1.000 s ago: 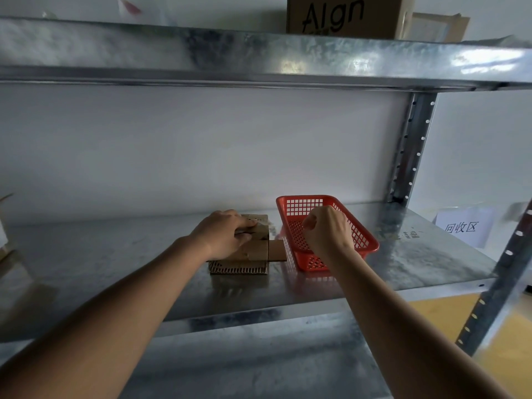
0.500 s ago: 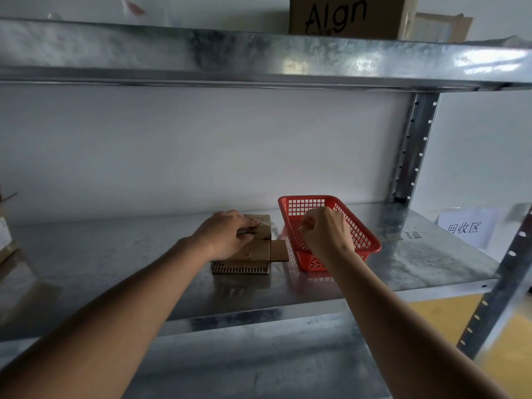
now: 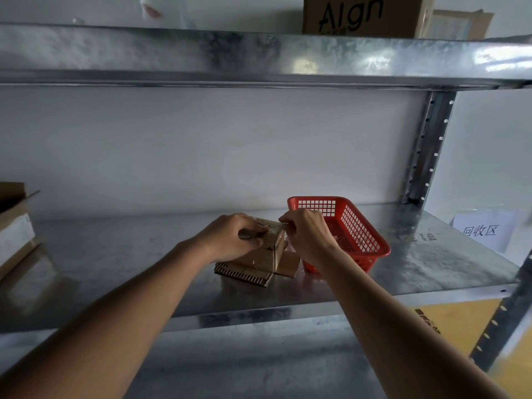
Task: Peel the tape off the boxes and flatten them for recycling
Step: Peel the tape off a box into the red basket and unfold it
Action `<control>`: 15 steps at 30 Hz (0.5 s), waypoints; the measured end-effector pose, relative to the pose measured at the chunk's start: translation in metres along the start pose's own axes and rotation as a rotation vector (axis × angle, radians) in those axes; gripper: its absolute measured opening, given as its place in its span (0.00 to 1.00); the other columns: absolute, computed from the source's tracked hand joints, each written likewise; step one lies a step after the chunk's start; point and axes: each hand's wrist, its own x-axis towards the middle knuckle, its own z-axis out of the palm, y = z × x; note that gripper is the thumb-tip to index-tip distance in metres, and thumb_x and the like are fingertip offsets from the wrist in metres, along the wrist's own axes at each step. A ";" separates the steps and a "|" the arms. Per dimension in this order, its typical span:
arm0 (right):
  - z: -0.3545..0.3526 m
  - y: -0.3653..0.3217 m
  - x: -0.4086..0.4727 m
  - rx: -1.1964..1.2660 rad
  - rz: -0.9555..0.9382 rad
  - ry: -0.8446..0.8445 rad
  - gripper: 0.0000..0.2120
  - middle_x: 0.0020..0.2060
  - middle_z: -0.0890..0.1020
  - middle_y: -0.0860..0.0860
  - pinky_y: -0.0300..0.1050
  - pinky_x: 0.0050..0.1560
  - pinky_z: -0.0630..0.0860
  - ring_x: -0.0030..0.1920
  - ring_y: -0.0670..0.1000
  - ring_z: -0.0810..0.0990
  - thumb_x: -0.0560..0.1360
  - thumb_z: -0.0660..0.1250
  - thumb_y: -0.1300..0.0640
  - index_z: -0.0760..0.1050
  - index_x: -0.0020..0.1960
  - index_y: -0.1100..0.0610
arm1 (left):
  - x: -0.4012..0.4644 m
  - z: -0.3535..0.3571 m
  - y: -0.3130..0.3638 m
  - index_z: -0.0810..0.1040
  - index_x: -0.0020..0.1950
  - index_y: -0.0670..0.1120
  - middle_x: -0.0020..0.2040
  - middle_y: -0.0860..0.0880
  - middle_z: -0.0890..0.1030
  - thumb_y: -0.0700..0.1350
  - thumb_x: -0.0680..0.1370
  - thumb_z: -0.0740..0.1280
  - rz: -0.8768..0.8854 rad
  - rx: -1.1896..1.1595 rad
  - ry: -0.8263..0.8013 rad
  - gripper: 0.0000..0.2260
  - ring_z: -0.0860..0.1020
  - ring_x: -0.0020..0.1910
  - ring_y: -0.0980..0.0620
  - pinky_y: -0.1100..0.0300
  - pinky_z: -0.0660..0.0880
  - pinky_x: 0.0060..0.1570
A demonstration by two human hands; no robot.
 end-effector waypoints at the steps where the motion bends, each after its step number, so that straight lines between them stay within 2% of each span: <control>1: 0.001 -0.003 0.000 -0.012 0.000 -0.016 0.12 0.54 0.86 0.57 0.53 0.53 0.83 0.51 0.57 0.85 0.81 0.68 0.63 0.83 0.63 0.58 | -0.002 -0.001 0.000 0.85 0.57 0.63 0.59 0.65 0.79 0.70 0.69 0.69 -0.019 -0.026 0.016 0.20 0.78 0.61 0.60 0.58 0.75 0.61; 4: 0.000 -0.010 -0.001 -0.038 -0.019 -0.040 0.10 0.54 0.86 0.55 0.52 0.51 0.83 0.49 0.55 0.85 0.80 0.68 0.63 0.84 0.60 0.58 | -0.008 -0.004 -0.001 0.86 0.49 0.62 0.52 0.64 0.83 0.78 0.64 0.70 -0.045 -0.063 0.068 0.25 0.80 0.52 0.64 0.53 0.80 0.55; 6: -0.002 -0.016 -0.003 -0.055 -0.027 -0.055 0.09 0.53 0.86 0.56 0.53 0.50 0.83 0.48 0.55 0.85 0.80 0.68 0.61 0.85 0.58 0.58 | -0.012 -0.007 0.001 0.86 0.48 0.62 0.49 0.64 0.84 0.78 0.63 0.72 -0.034 -0.062 0.085 0.25 0.81 0.50 0.65 0.53 0.81 0.53; 9: -0.003 -0.025 -0.004 -0.038 -0.021 -0.104 0.09 0.54 0.85 0.56 0.52 0.53 0.83 0.51 0.56 0.84 0.80 0.69 0.63 0.85 0.57 0.59 | -0.019 -0.012 0.003 0.86 0.50 0.63 0.47 0.67 0.84 0.75 0.61 0.76 -0.046 -0.081 0.080 0.24 0.81 0.49 0.69 0.59 0.80 0.49; 12: -0.001 -0.034 -0.009 -0.006 0.008 -0.123 0.11 0.53 0.86 0.57 0.51 0.53 0.83 0.50 0.57 0.84 0.78 0.70 0.66 0.85 0.58 0.58 | -0.023 -0.017 0.004 0.87 0.50 0.62 0.44 0.66 0.85 0.72 0.62 0.78 -0.040 -0.049 0.063 0.23 0.81 0.47 0.68 0.63 0.76 0.43; 15: 0.005 -0.039 -0.016 0.050 0.060 -0.071 0.11 0.51 0.86 0.58 0.52 0.51 0.83 0.47 0.57 0.86 0.77 0.73 0.64 0.85 0.59 0.58 | -0.027 -0.023 0.004 0.86 0.49 0.64 0.48 0.64 0.85 0.72 0.58 0.79 -0.060 -0.076 0.073 0.23 0.80 0.51 0.66 0.60 0.79 0.50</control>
